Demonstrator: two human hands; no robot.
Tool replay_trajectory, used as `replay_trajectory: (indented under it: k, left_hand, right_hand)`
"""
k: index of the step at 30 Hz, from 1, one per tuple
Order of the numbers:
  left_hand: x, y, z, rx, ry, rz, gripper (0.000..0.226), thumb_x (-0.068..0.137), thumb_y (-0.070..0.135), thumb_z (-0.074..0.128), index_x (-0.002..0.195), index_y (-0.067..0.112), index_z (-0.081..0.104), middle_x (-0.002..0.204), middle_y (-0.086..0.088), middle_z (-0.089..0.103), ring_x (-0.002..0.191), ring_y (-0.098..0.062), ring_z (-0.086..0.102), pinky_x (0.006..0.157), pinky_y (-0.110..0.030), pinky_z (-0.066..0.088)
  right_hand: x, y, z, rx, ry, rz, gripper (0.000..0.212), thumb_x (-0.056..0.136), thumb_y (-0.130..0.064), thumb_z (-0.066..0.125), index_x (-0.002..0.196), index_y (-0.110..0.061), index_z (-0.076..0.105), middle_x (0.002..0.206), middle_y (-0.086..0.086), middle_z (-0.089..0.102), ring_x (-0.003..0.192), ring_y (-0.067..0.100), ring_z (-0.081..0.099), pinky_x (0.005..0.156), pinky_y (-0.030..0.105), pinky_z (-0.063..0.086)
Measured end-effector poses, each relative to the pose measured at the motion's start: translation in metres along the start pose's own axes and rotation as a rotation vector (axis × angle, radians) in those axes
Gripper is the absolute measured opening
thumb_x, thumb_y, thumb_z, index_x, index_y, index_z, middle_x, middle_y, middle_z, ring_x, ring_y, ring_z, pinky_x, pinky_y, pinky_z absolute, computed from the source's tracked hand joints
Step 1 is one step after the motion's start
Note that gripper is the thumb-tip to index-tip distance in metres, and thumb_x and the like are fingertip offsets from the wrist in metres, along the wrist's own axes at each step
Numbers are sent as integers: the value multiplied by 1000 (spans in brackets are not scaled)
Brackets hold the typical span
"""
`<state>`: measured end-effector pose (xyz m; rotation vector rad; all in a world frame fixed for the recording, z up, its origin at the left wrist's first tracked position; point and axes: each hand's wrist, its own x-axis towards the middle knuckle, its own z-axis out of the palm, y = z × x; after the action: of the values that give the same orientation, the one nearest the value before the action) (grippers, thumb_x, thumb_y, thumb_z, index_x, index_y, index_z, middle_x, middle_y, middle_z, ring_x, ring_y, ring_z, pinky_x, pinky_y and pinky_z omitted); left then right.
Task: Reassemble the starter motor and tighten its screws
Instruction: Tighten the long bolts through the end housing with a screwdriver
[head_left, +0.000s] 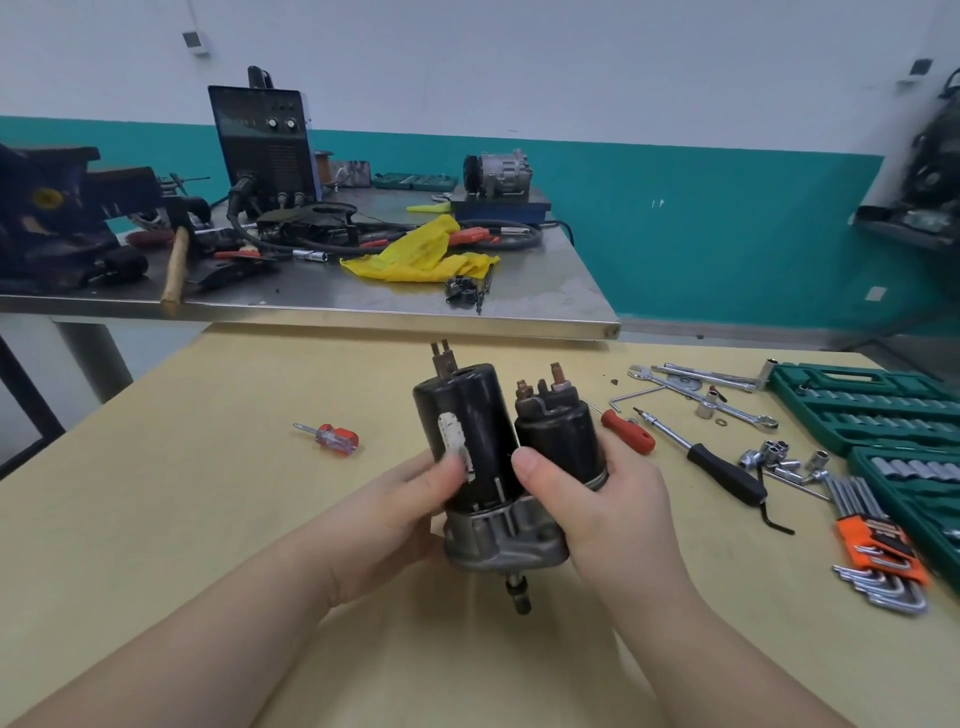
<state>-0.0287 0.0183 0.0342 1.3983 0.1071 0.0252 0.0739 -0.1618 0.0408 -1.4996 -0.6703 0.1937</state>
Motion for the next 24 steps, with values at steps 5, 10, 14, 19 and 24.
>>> replay_trajectory:
  k: [5,10,14,19,24]
  left_hand:
    - [7,-12,14,-196,215,78,85,77,87,58,138,30,73,146,-5,69,138,-24,64,112,-42,53]
    - [6,-21,15,-156,325,158,82,66,96,67,120,36,82,128,1,78,121,-12,73,90,-17,58]
    - [3,-26,14,-127,322,163,75,89,88,56,134,32,76,139,-1,73,132,-16,68,98,-17,54]
    - [3,-33,10,-279,335,155,77,84,76,74,135,18,76,139,-14,72,128,-29,70,97,-28,59]
    - [5,-29,10,-334,325,151,87,70,76,84,130,13,78,136,-19,73,124,-33,72,92,-32,61]
  right_hand:
    - [1,3,6,253,-33,162,31,84,-43,81,109,-25,80,107,8,82,99,30,80,89,51,64]
    - [3,7,9,452,-44,273,47,87,-41,79,122,-9,76,118,19,79,108,40,77,96,58,61]
    - [3,12,10,451,-61,303,58,83,-46,82,126,-8,74,120,21,77,108,43,76,97,65,59]
    - [-1,20,19,363,-123,304,49,89,-52,77,124,-18,76,119,11,80,110,32,78,102,58,58]
    - [0,22,20,376,-142,307,42,93,-51,71,123,-21,77,120,10,80,111,33,77,94,54,63]
